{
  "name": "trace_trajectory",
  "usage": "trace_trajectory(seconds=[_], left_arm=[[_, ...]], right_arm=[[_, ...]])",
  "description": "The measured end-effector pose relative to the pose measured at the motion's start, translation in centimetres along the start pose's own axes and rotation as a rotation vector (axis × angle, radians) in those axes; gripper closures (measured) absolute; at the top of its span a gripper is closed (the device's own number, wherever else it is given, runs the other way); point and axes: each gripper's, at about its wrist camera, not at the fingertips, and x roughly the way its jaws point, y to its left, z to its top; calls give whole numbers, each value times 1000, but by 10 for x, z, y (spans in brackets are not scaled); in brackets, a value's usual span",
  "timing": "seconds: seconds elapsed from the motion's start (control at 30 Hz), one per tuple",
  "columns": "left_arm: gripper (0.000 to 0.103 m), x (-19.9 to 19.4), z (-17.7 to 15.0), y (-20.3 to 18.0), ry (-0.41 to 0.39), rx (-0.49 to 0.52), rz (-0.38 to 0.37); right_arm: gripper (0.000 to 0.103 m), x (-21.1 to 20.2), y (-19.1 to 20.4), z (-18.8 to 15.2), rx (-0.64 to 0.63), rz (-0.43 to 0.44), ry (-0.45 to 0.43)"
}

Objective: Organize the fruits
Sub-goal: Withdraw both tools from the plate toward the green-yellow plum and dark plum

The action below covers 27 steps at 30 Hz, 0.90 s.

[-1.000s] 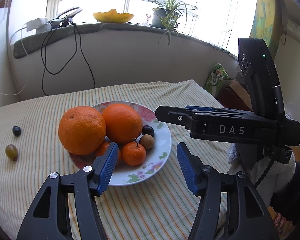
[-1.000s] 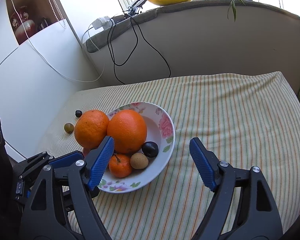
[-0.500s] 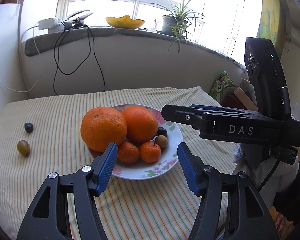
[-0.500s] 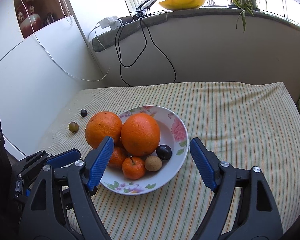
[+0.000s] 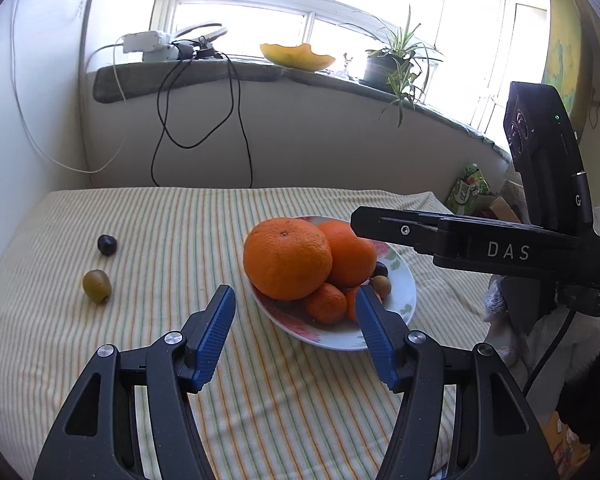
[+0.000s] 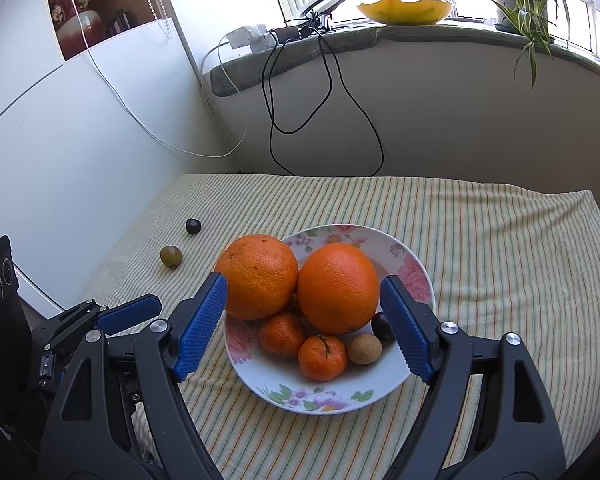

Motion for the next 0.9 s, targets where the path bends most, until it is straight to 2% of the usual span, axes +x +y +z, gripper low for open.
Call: trace_trajectory(seconds=[0.53,0.9], left_arm=[[41,-14,-3,57,-22,-82,66],[41,-15,-8,109,-19,-159,115]], right_arm=[[22,29,55,20,-93,32,31],[22,69,92,42,-101,85,93]])
